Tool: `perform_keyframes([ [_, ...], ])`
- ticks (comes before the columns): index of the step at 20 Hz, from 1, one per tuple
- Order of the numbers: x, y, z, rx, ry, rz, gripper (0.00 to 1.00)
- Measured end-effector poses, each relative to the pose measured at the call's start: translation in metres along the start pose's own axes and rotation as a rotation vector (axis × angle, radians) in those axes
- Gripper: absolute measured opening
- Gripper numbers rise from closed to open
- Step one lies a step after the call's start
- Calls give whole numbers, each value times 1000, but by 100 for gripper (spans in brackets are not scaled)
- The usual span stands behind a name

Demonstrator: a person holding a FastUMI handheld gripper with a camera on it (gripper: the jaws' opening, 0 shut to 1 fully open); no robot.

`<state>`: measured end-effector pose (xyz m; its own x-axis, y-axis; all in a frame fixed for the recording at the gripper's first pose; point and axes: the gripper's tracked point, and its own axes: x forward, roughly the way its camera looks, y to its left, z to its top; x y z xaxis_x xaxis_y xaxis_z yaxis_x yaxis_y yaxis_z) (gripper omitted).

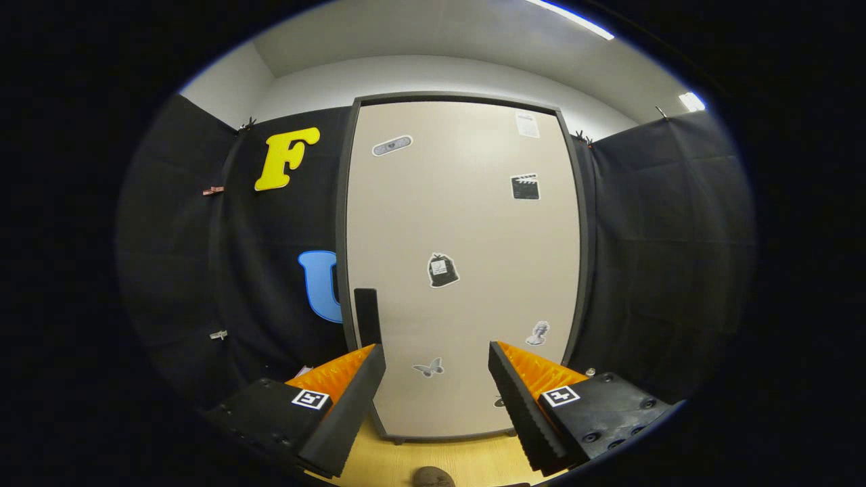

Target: Open the shoe cabinet door, grab the shoes and put them into the shoe cabinet, then close the shoe cabinet door.

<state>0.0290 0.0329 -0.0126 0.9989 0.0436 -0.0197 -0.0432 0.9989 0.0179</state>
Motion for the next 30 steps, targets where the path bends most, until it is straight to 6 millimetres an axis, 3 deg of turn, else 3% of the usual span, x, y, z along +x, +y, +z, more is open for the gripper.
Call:
perform_keyframes([
  [5,34,33,-12,0,19,32,98],
  [11,85,58,-23,11,25,36,98],
  [19,125,70,-41,-2,53,20,96],
  [22,130,70,-43,-2,51,9,82],
  [24,132,72,-42,4,50,12,79],
  [26,134,72,-43,4,52,12,58],
  [28,136,81,-45,7,60,44,58],
  [29,126,82,-41,0,49,38,50],
  [30,134,81,-45,-9,53,30,37],
])
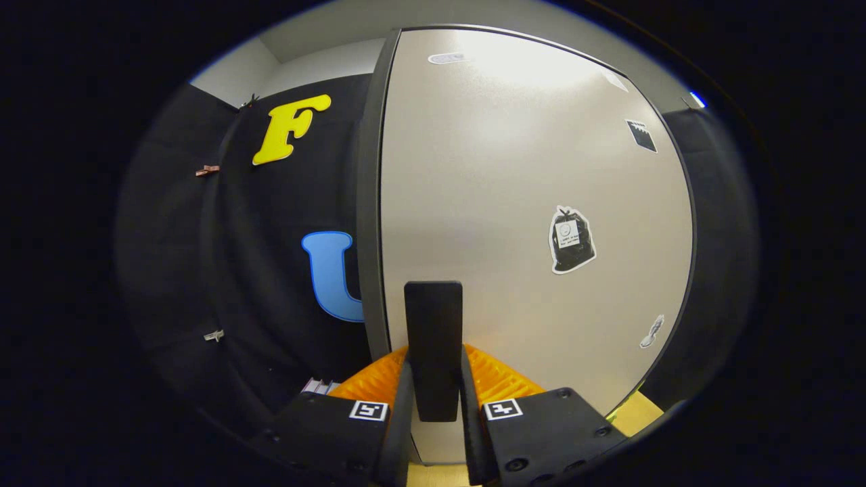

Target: Open the shoe cabinet door, grab the shoes and put them into the shoe cabinet, then close the shoe cabinet door.

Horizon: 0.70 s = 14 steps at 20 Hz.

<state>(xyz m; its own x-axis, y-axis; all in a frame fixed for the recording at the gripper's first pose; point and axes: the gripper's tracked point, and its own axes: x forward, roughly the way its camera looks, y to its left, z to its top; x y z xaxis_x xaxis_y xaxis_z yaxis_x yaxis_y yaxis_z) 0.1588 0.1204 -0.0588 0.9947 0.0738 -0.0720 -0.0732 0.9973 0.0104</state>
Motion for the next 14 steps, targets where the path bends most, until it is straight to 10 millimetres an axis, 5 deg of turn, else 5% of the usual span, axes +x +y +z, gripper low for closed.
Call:
perform_keyframes([
  [8,-4,0,-1,-3,17,8,32],
  [14,-27,1,2,-13,22,38,32],
])
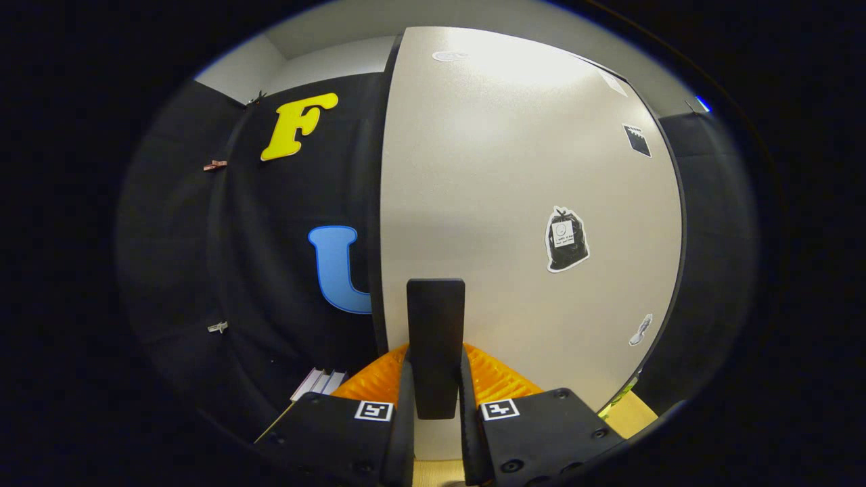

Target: Open the shoe cabinet door, grab the shoes and put them into the shoe cabinet, then close the shoe cabinet door.

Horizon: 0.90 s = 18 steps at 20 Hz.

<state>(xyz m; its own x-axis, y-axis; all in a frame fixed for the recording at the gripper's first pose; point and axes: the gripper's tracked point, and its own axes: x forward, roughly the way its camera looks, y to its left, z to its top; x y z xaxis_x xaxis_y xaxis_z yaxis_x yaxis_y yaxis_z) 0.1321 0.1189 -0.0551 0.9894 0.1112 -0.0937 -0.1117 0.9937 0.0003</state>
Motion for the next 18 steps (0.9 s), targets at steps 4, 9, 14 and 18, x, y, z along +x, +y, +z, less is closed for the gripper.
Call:
perform_keyframes([
  [4,-19,-7,-4,8,7,26,32],
  [9,-53,-15,-6,18,9,57,32],
  [14,-82,-29,-6,16,20,109,32],
  [18,-108,-43,-6,11,30,159,32],
])
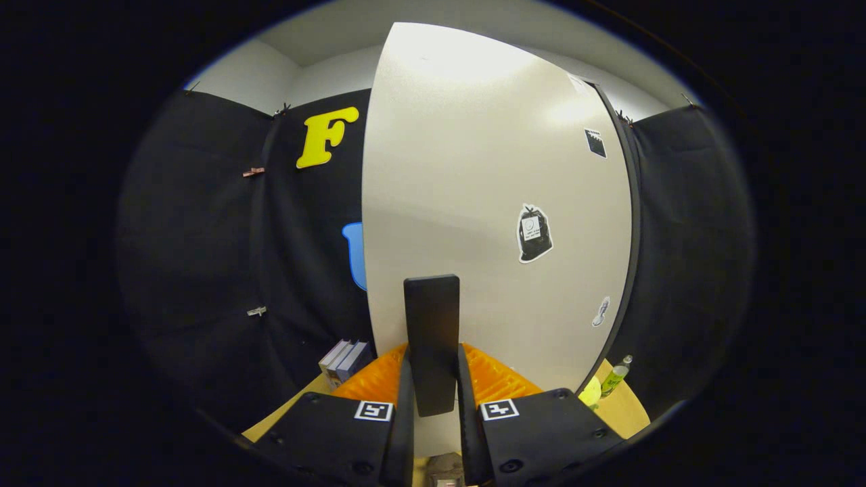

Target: Open the shoe cabinet door, grab the shoes and put them into the shoe cabinet, then close the shoe cabinet door.

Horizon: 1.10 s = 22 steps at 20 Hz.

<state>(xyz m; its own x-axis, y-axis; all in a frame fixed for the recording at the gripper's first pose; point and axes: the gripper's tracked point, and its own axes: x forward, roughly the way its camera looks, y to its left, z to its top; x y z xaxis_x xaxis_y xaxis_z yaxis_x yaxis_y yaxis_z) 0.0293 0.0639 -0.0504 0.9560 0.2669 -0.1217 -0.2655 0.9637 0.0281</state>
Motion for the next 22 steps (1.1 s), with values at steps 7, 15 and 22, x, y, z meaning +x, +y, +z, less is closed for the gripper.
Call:
perform_keyframes([
  [7,-45,-32,3,17,6,50,32],
  [15,-75,-70,6,13,16,53,32],
  [22,-94,-117,9,29,21,-23,31],
])
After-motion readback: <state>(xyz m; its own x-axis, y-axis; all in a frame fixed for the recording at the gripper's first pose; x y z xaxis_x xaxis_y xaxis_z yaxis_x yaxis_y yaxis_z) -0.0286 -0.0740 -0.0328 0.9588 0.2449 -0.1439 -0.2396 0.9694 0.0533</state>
